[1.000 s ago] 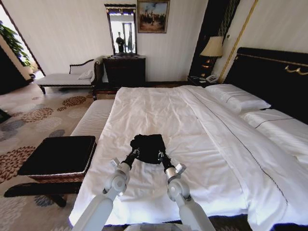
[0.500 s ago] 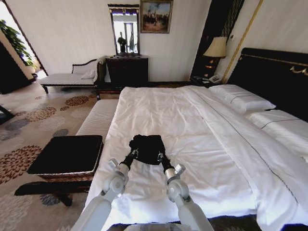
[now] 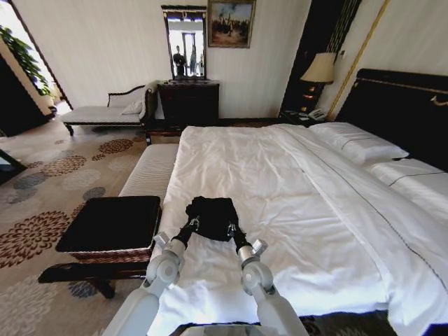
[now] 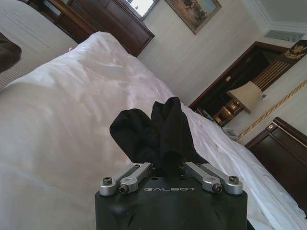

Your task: Fold the clothes on the bed and place them into the basket.

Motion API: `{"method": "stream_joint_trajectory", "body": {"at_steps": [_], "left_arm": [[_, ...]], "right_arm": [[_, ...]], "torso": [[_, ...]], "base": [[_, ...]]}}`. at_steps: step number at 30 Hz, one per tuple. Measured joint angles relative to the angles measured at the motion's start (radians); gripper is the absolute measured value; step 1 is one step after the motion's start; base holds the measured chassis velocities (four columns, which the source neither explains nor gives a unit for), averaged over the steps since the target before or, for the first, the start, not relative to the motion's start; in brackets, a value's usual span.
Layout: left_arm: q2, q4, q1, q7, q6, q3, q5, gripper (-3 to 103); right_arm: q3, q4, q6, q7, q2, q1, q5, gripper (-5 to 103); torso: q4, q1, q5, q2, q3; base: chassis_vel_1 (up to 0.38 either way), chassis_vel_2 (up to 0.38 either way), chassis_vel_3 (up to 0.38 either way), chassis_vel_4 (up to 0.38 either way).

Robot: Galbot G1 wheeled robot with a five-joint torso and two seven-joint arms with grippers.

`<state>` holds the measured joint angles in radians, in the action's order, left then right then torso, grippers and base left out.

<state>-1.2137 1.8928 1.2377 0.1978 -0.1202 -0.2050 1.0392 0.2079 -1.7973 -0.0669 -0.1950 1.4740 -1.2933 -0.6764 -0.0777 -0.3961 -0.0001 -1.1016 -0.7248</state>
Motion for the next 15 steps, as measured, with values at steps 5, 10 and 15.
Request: {"method": "stream_joint_trajectory", "body": {"at_steps": [5, 10, 15], "left_arm": [[0.001, 0.005, 0.005, 0.002, 0.000, -0.002, -0.002, 12], [0.004, 0.012, 0.023, 0.004, -0.002, -0.009, -0.007, 12], [0.006, 0.012, 0.018, 0.004, -0.002, -0.014, -0.005, 12]], "right_arm": [[-0.001, -0.001, -0.002, 0.000, 0.004, -0.008, 0.004, 8], [-0.003, -0.003, -0.002, 0.002, 0.014, -0.020, 0.010, 8], [-0.007, -0.004, -0.002, 0.002, 0.019, -0.019, 0.010, 8]], "torso": [[-0.0001, 0.000, 0.0001, 0.000, 0.000], [-0.0002, 0.000, 0.0000, 0.000, 0.000], [0.0000, 0.000, 0.0000, 0.000, 0.000]], "base": [[0.112, 0.110, -0.108, -0.099], [0.121, 0.115, -0.113, -0.131], [0.135, 0.125, -0.126, -0.129]]}}
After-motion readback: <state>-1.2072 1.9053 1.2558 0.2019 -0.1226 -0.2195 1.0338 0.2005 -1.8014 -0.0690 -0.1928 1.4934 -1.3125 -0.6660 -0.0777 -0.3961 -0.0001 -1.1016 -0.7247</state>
